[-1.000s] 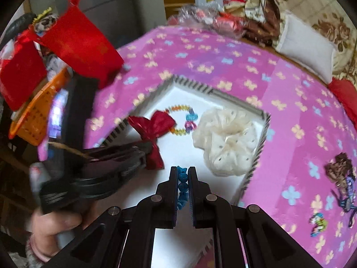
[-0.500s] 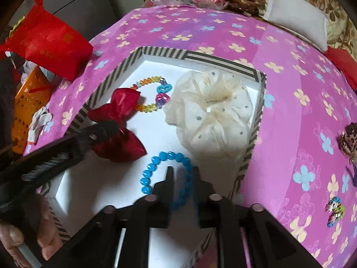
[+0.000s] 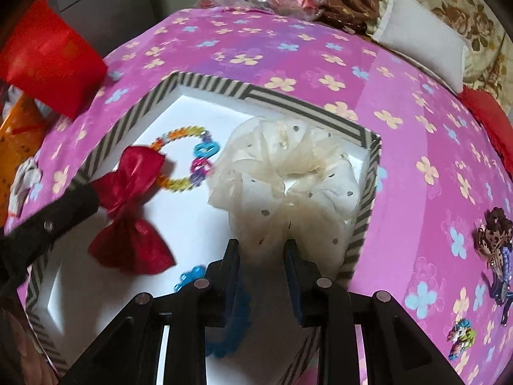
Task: Organize jewelry
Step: 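Carry the red bow and blue bracelet into the tray and open both tools, then move the right tool to the black-strap watch and grasp its face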
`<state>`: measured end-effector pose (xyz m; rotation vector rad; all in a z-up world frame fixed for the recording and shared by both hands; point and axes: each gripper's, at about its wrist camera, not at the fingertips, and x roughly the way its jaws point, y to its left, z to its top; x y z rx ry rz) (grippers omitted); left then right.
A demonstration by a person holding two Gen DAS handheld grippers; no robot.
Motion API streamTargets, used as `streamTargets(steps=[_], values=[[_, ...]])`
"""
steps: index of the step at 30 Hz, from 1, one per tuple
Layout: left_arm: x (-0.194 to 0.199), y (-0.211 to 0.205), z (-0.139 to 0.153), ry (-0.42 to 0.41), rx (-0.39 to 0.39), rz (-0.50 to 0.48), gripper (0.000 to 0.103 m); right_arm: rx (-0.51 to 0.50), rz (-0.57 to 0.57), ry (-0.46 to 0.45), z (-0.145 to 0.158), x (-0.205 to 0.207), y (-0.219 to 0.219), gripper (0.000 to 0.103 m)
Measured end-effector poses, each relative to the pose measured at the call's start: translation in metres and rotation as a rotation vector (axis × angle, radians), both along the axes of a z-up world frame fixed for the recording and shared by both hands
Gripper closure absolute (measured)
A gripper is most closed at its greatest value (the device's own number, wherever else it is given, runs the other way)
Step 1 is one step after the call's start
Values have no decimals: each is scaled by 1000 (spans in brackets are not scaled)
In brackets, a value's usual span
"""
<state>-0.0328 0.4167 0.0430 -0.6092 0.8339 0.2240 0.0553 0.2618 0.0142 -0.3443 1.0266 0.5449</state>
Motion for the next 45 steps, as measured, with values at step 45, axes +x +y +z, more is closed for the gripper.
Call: streamTargets(steps=[45], values=[[10,-253,-15,39,95,-507,59,113,-426,-12,1,11,-301,62]])
